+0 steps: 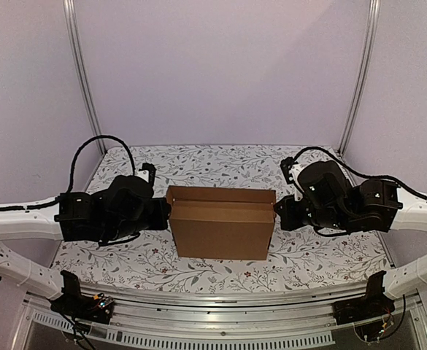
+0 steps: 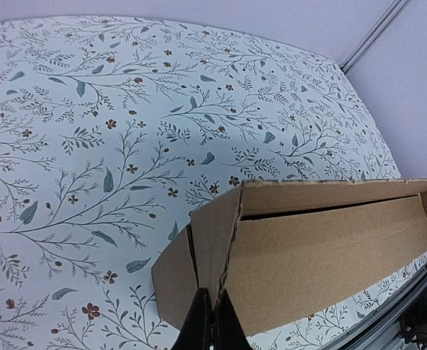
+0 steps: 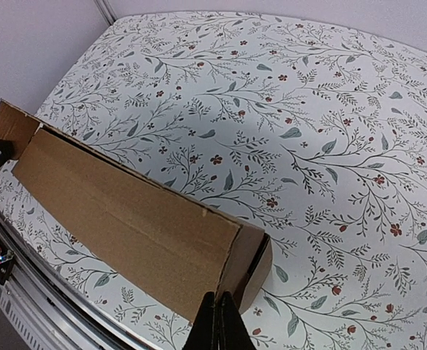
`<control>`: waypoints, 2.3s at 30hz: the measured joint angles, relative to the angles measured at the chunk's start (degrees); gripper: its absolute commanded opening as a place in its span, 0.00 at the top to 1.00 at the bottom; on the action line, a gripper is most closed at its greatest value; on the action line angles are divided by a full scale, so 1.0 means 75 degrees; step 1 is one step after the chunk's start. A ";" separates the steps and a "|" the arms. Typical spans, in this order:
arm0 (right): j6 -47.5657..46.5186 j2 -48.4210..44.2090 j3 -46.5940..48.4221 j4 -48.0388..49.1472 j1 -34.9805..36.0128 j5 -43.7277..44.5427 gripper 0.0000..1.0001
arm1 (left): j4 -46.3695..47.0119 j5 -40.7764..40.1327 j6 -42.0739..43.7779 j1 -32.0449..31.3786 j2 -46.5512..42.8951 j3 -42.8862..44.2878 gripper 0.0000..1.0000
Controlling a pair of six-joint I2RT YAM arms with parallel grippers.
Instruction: Fold the paper box
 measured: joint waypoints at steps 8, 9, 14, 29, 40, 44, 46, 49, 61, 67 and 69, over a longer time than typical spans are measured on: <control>0.0105 0.0006 -0.0242 0.0219 0.0052 0.0256 1.00 | 0.0023 -0.0026 -0.0020 -0.0050 0.0009 0.0017 1.00; 0.0108 0.0006 -0.0274 0.0271 0.0079 0.0309 1.00 | 0.0020 -0.0032 -0.0026 -0.0052 0.0009 0.0017 1.00; 0.0134 -0.0020 -0.0423 0.0469 0.0195 0.0536 1.00 | 0.0020 -0.0064 -0.0029 -0.0073 0.0050 0.0026 1.00; 0.0181 -0.0280 -0.0755 0.0688 0.0294 0.0711 1.00 | 0.0012 -0.0140 -0.0055 -0.0125 0.0152 0.0079 1.00; 0.0189 -0.0286 -0.0912 0.0938 0.0344 0.0839 1.00 | 0.0012 -0.0236 -0.0076 -0.0172 0.0221 0.0096 1.00; 0.0227 -0.0283 -0.1046 0.1163 0.0411 0.1017 1.00 | 0.0015 -0.0277 -0.0143 -0.0192 0.0230 0.0090 1.00; 0.0254 -0.0277 -0.1113 0.1282 0.0446 0.1099 1.00 | 0.0012 -0.0303 -0.0198 -0.0213 0.0227 0.0073 1.00; 0.0309 -0.0259 -0.1207 0.1431 0.0533 0.1271 1.00 | 0.0012 -0.0364 -0.0286 -0.0271 0.0189 0.0009 1.00; 0.0644 -0.0082 -0.1472 0.1428 0.0889 0.1731 1.00 | 0.0119 -0.0804 -0.0752 -0.0723 0.0152 -0.0213 1.00; 0.0764 -0.0111 -0.1498 0.1422 0.0979 0.1824 0.97 | 0.0105 -0.1000 -0.0970 -0.0930 0.0248 -0.0268 1.00; 0.0781 -0.0128 -0.1501 0.1413 0.0988 0.1816 0.96 | 0.0125 -0.1046 -0.1035 -0.0950 0.0248 -0.0294 1.00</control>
